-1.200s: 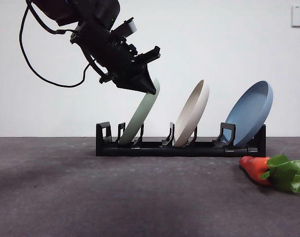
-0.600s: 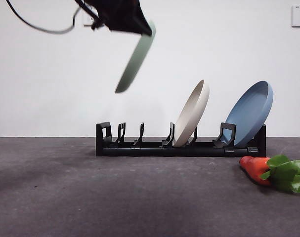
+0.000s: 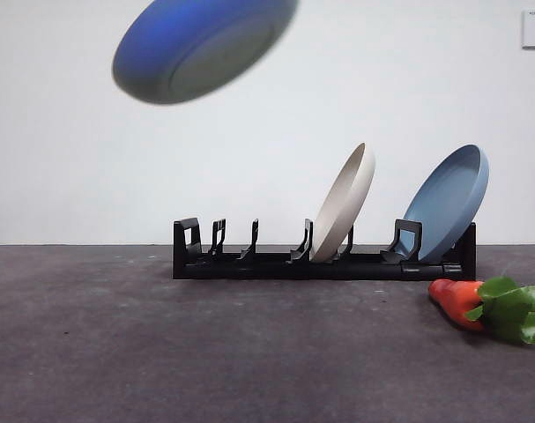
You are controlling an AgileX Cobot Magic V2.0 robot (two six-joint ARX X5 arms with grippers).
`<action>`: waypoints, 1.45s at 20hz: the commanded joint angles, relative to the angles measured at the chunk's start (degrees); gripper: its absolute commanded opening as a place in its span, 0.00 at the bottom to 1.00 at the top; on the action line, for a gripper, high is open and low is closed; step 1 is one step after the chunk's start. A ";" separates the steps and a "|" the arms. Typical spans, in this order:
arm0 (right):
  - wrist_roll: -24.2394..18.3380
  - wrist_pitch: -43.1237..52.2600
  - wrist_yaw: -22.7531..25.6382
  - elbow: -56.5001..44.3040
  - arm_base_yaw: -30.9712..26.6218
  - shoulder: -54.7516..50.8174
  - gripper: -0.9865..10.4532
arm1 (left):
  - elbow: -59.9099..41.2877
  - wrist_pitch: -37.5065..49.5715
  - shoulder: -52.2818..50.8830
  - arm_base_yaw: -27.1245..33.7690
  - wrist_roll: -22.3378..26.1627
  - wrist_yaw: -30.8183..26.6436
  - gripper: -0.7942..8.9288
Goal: Take the green plate from the plate rack,put the plate on the table,take the carrot from the table,put the carrot in the plate
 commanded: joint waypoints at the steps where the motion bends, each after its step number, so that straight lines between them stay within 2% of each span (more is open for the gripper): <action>1: 0.37 0.33 0.11 0.15 0.07 -0.04 0.66 | -2.71 1.62 1.14 -3.76 2.38 -2.36 0.08; 4: 0.39 0.31 0.04 0.15 0.07 -0.04 0.66 | -8.81 5.75 2.97 -5.70 2.40 -6.51 0.08; 11: 0.81 0.28 -0.09 0.15 0.07 -0.04 0.66 | -23.41 21.33 10.49 -7.17 5.05 -7.52 0.08; 16: 0.81 0.26 -0.09 0.15 0.07 -0.04 0.66 | -24.04 28.46 18.34 -9.27 6.10 -8.50 0.08; 22: 0.81 0.26 -0.09 0.15 0.07 -0.04 0.66 | -24.04 29.55 25.27 -9.70 6.43 -9.11 0.08; 23: 0.81 0.26 -0.09 0.15 0.07 -0.04 0.66 | -24.04 29.59 25.33 -9.70 5.81 -8.98 0.10; 26: 0.83 0.26 -0.04 0.15 0.07 -0.02 0.66 | -23.96 30.49 25.24 -9.73 4.57 -9.01 0.46; 29: 0.90 0.26 0.15 0.15 0.07 1.16 0.66 | -23.87 30.40 24.02 -9.73 3.74 -9.03 0.47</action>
